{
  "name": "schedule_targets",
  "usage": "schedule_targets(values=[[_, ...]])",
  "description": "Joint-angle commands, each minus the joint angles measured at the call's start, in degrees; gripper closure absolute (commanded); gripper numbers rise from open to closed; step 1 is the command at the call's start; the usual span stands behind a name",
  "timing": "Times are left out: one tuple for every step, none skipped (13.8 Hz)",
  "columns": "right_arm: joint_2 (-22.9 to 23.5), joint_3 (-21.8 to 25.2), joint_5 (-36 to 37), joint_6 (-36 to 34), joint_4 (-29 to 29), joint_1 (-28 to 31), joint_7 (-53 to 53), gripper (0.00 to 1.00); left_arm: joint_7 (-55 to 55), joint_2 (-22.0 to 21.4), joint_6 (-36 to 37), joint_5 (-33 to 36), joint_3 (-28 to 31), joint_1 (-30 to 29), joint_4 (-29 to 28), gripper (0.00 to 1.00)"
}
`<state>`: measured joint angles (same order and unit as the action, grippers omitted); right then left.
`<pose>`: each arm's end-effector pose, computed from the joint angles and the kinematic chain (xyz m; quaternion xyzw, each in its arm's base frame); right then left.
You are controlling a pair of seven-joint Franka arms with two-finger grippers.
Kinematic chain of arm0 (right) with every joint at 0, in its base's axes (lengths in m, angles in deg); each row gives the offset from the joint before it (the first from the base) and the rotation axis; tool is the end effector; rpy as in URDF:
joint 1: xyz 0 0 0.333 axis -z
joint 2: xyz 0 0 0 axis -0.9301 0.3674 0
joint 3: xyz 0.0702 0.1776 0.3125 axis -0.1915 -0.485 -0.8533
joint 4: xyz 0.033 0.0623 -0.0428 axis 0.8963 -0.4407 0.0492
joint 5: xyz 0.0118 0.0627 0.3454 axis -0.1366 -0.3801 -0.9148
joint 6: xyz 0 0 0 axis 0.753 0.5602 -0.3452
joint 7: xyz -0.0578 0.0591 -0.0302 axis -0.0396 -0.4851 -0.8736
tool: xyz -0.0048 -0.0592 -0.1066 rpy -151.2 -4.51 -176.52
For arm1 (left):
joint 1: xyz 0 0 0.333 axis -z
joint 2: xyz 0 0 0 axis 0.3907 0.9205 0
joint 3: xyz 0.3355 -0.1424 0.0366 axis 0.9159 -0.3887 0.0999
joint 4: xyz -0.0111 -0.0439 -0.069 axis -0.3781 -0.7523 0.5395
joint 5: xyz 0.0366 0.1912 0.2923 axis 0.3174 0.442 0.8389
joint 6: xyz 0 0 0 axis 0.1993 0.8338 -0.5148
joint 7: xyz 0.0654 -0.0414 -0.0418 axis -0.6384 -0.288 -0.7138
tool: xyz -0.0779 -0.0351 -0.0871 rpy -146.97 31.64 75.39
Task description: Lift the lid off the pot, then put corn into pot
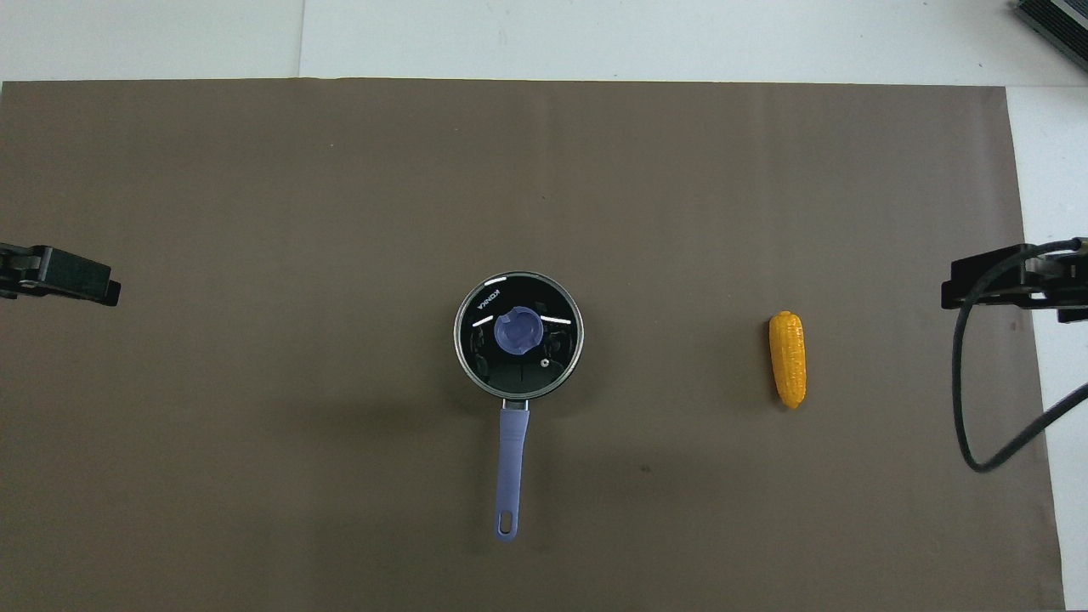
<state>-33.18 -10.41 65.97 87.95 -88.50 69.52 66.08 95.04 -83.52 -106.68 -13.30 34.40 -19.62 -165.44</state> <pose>0.4785 0.0332 0.7256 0.9975 -0.0704 0.0031 0.0030 0.5066 -0.0205 0.6669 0.9970 -0.0712 -0.0252 0.0176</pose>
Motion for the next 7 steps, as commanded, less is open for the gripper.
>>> schedule_targets(values=[[-0.71, -0.64, -1.03, 1.53, -1.06, 0.51, 1.49, 0.0, 0.71, -0.74, 0.64, 0.62, 0.1, 0.13, -0.83, 0.0], [-0.8, -0.64, -1.03, 1.62, -1.24, 0.51, 1.49, 0.0, 0.36, -0.74, 0.64, 0.53, 0.1, 0.22, -0.84, 0.0], [-0.89, -0.64, -1.03, 1.62, -1.33, 0.51, 1.49, 0.0, 0.62, -0.74, 0.73, 0.53, 0.1, 0.31, -0.84, 0.0], [-0.89, -0.64, -1.03, 1.54, -1.33, 0.51, 1.49, 0.0, 0.7, -0.83, 0.91, 0.53, 0.1, 0.4, -0.84, 0.0], [-0.89, -0.64, -1.03, 1.53, -1.33, 0.51, 1.41, 0.0, 0.79, -0.83, 1.0, 0.44, 0.1, 0.49, -0.92, 0.0], [-0.89, -0.55, -1.03, 1.45, -1.33, 0.51, 1.41, 0.0, 0.79, -0.83, 0.82, 0.44, 0.02, 0.57, -1.01, 0.0], [-0.89, -0.55, -1.03, 1.45, -1.33, 0.6, 1.23, 0.0, 0.79, -0.92, 0.73, 0.44, 0.02, 0.58, -1.27, 0.0]])
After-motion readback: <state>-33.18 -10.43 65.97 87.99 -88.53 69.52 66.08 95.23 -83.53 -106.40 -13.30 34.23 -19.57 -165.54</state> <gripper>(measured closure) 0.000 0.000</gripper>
